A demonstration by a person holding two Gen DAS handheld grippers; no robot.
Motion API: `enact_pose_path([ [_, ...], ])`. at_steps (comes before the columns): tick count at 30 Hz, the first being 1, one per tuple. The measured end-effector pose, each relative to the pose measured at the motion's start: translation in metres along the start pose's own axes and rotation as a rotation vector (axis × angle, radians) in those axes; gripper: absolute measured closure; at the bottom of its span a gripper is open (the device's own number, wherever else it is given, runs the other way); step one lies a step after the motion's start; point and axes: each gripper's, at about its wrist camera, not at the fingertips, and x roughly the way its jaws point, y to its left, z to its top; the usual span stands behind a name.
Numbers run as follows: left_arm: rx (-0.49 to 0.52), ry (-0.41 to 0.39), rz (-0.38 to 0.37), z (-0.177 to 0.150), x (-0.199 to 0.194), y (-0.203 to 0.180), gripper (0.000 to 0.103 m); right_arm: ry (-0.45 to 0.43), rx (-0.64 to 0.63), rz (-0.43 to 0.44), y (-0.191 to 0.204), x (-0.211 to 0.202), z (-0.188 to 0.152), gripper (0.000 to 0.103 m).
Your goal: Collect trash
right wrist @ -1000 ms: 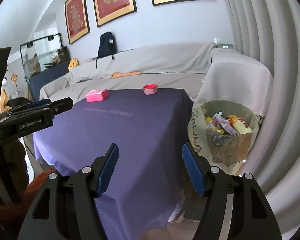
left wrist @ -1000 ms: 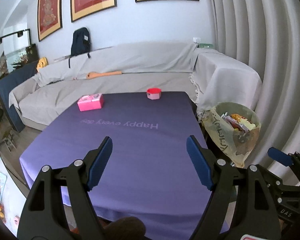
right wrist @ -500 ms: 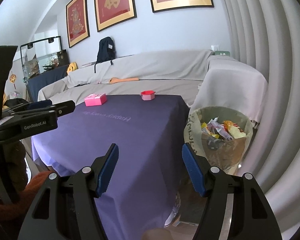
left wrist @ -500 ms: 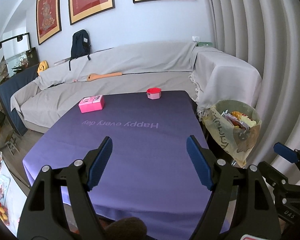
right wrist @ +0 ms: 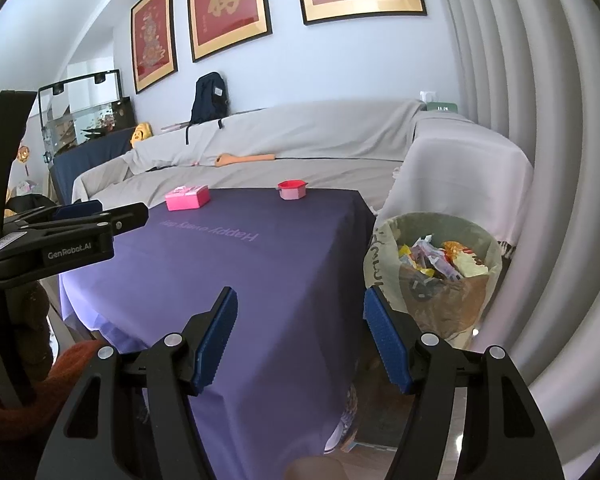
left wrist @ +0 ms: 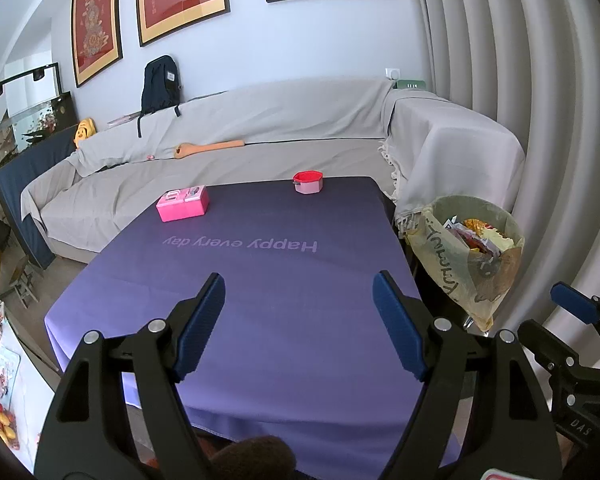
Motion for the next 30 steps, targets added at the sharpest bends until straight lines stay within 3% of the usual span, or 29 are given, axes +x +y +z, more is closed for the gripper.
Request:
enact_pose_path([
  [30, -0.004, 0.005, 0.004, -0.0004, 0.0003, 0.0004, 0.03, 0.002, 0.01, -0.01, -0.0046, 0.0023, -0.0055, 0.041],
])
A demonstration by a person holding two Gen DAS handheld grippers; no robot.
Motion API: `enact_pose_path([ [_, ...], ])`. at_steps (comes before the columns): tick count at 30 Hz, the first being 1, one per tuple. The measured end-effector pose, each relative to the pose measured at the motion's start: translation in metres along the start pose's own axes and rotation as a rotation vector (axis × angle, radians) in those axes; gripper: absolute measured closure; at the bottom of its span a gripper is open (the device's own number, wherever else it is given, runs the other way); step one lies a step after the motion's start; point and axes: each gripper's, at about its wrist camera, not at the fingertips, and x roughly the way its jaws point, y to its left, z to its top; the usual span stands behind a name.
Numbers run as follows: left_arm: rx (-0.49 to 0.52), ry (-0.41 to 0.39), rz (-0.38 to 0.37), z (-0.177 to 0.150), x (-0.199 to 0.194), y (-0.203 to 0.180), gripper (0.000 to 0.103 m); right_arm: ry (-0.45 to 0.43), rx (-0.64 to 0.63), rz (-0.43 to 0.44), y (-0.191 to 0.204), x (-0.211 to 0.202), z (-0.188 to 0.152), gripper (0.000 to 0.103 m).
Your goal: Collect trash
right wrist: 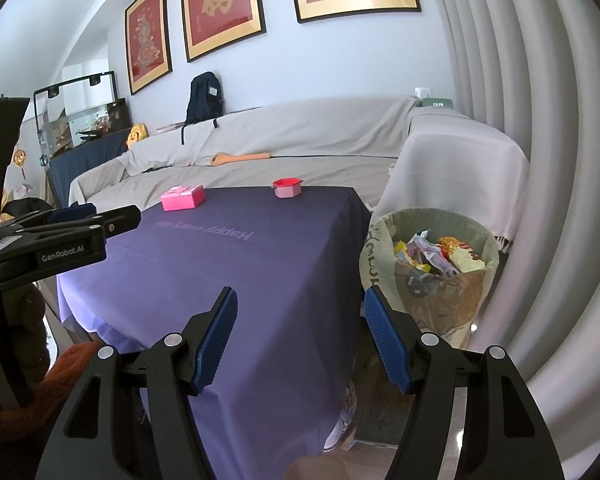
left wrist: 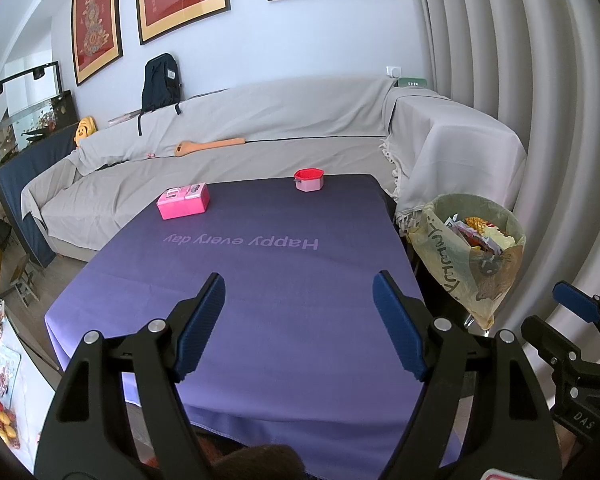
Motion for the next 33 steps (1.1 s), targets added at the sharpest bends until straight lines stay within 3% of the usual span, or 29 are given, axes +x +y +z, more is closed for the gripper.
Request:
enact_pose_path([
  [17, -0.002, 0.006, -0.005, -0.001, 0.001, 0.001, 0.03, 0.001, 0.001, -0.002, 0.001, 0.0, 0.0, 0.041],
  [24, 0.0, 0.023, -0.061, -0.002, 0.007, 0.005, 0.03, 0.019, -0.005, -0.009, 0.001, 0.002, -0.002, 0.041],
  [27, -0.026, 0.064, -0.091, -0.001, 0.017, 0.013, 0.03, 0.042, -0.021, -0.023, 0.004, 0.007, -0.001, 0.041],
  [30, -0.082, 0.158, -0.098, 0.001, 0.045, 0.032, 0.03, 0.071, -0.048, -0.03, 0.007, 0.021, 0.005, 0.041],
  [33, -0.135, 0.24, -0.049, 0.009, 0.101, 0.076, 0.03, 0.114, -0.083, 0.012, 0.013, 0.049, 0.018, 0.041],
])
